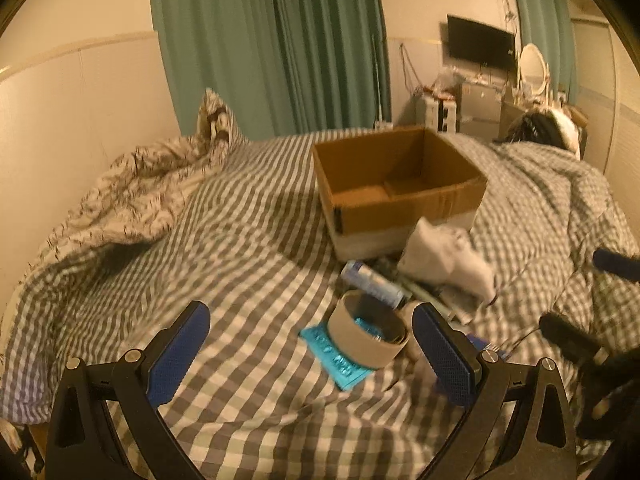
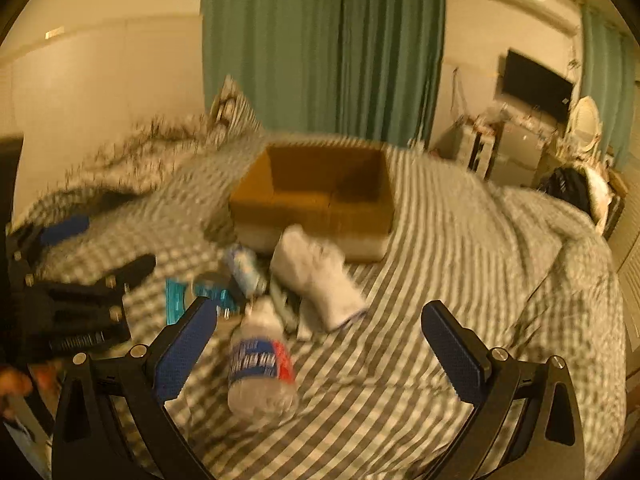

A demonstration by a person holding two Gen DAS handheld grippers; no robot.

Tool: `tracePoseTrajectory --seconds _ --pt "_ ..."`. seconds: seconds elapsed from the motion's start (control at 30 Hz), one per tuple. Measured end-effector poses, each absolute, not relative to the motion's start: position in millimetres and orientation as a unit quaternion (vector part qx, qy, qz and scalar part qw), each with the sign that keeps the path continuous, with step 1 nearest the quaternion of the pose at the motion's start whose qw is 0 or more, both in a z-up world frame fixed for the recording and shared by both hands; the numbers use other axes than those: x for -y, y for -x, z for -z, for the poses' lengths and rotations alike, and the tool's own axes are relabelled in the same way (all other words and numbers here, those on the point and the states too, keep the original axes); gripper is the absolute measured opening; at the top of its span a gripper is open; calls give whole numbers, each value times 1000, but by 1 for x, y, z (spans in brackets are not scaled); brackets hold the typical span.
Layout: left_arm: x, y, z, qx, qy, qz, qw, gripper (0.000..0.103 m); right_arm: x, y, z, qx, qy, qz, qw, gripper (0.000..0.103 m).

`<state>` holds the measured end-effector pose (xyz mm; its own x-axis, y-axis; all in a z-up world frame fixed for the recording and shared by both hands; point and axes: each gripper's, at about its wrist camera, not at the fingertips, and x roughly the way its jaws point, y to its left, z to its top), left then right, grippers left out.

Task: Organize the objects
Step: 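Grasp the white blue-labelled bottle with the right tool, then grasp the beige tape roll with the left tool while the right tool holds the bottle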

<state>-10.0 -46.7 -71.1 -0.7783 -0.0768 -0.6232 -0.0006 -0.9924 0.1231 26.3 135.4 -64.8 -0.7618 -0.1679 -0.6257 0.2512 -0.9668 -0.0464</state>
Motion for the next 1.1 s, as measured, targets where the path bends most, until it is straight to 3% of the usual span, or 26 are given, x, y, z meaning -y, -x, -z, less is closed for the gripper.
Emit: tracePoseTrajectory --seconds 0.23,0.4,0.43,0.77,1.1 --pt "53 20 97 59 -367 928 21 103 -108 -8 132 -89 -405 899 145 93" --pt "59 24 103 50 -381 923 23 103 -101 6 166 -74 -452 872 173 70" --pt "58 25 105 49 -384 922 21 103 -101 6 169 -67 -456 868 185 62" --pt "34 38 114 82 -412 907 0 103 -129 -5 125 -57 -415 887 196 62" --pt "-4 78 152 189 -457 869 -7 103 -161 7 106 -37 -394 904 164 62"
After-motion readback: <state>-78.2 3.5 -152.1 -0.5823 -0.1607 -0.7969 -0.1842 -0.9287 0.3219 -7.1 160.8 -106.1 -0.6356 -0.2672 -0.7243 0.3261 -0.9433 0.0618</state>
